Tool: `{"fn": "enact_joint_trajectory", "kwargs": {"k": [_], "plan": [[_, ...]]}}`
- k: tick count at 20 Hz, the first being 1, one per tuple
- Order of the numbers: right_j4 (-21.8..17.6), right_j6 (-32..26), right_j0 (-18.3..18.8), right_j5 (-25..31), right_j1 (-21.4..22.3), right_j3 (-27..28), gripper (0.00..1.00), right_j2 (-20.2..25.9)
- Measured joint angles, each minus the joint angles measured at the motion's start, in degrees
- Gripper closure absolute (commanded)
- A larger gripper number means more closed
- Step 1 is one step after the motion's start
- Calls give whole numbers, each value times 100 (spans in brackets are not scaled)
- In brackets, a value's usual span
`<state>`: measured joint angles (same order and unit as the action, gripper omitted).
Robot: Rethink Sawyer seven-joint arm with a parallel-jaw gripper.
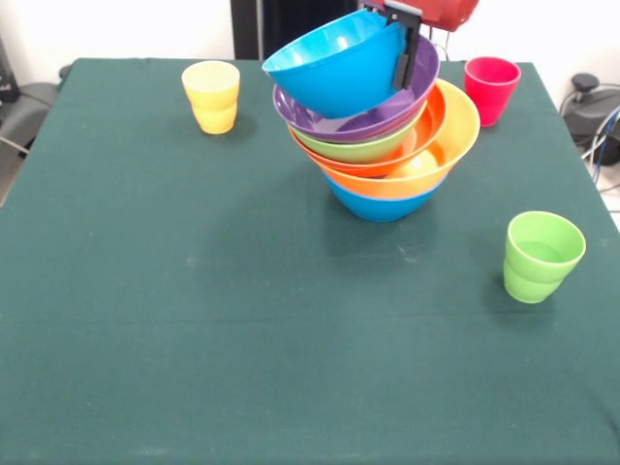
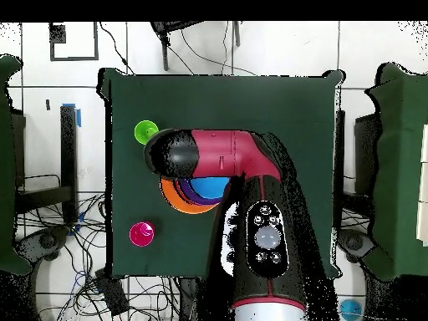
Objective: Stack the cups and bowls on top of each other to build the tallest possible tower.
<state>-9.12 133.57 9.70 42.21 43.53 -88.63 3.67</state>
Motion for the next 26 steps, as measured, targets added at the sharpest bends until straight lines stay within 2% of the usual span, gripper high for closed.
{"fn": "enact_joint_trajectory", "kwargs": {"k": [26], "plan": [[1, 0, -185, 0, 16, -195, 100, 0]]}}
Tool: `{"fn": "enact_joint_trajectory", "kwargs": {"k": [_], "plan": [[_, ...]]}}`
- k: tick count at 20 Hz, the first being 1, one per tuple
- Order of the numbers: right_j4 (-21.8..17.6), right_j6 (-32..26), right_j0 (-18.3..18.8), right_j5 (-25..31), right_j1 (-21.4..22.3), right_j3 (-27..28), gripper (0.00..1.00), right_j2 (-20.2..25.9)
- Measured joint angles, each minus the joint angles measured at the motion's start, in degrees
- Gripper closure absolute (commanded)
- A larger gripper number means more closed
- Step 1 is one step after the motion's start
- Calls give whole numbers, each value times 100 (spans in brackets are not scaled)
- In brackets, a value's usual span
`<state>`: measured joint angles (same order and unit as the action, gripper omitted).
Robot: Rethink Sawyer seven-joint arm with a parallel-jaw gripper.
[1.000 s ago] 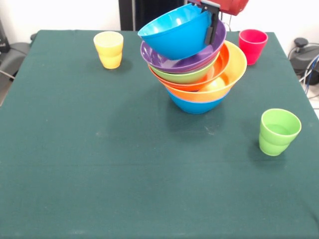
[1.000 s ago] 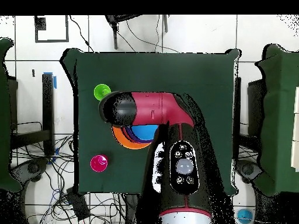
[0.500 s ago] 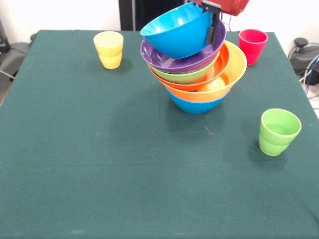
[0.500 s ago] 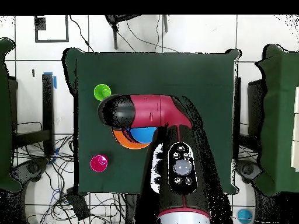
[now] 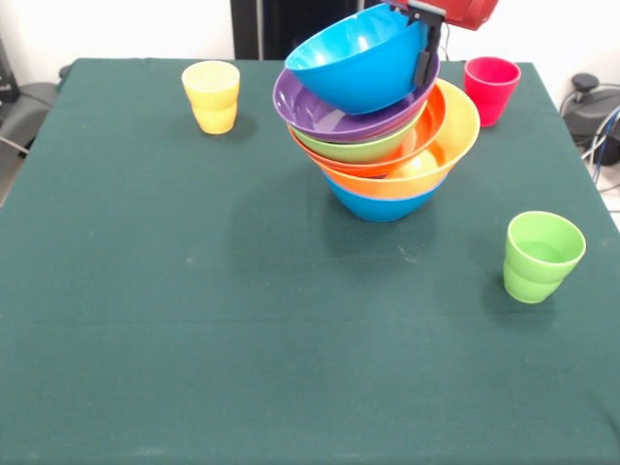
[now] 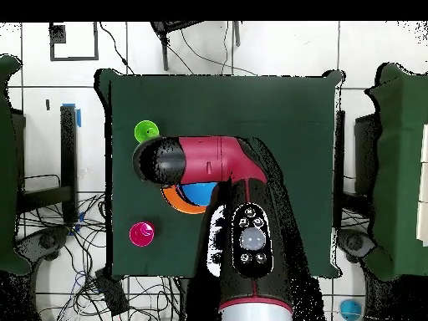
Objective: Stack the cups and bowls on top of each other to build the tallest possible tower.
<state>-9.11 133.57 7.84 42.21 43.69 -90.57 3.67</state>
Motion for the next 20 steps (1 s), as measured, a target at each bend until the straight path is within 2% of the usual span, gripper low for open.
{"fn": "enact_joint_trajectory", "kwargs": {"k": [20], "plan": [[-1, 0, -132, 0, -28, 1, 100, -1]]}}
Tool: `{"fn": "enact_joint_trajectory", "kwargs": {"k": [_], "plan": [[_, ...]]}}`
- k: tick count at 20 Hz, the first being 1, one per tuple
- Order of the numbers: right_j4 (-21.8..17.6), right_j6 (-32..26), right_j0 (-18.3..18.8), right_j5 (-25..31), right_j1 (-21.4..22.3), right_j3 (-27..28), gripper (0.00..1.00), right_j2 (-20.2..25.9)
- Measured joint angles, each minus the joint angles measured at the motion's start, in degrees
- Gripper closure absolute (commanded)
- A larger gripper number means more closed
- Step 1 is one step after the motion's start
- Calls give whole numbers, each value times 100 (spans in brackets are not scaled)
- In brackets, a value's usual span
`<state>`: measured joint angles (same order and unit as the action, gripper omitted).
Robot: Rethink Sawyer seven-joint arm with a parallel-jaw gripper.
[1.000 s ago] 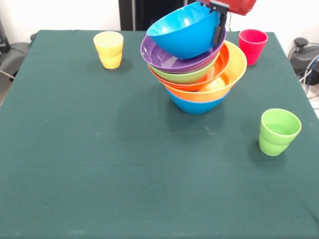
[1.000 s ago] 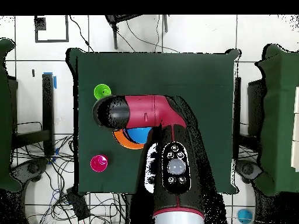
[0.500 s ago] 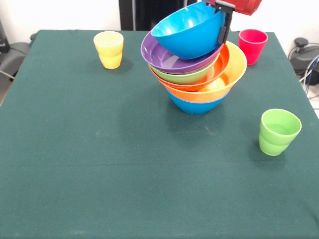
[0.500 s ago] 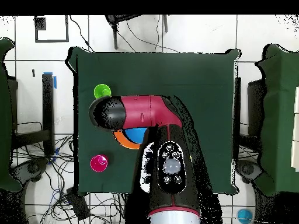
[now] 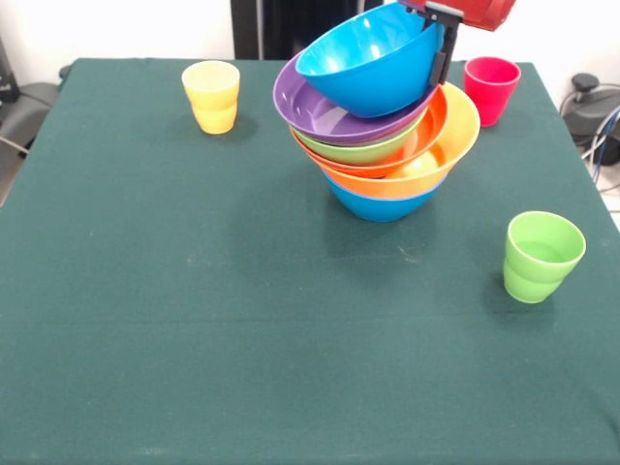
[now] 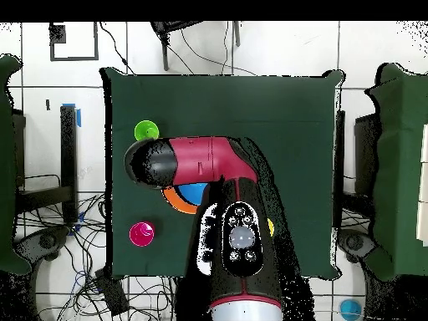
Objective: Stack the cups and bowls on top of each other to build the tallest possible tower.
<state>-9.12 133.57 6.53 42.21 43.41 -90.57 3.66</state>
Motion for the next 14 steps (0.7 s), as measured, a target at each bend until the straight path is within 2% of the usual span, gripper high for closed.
{"fn": "enact_joint_trajectory", "kwargs": {"k": [14], "plan": [[0, 0, -163, -1, 0, 0, 100, -2]]}}
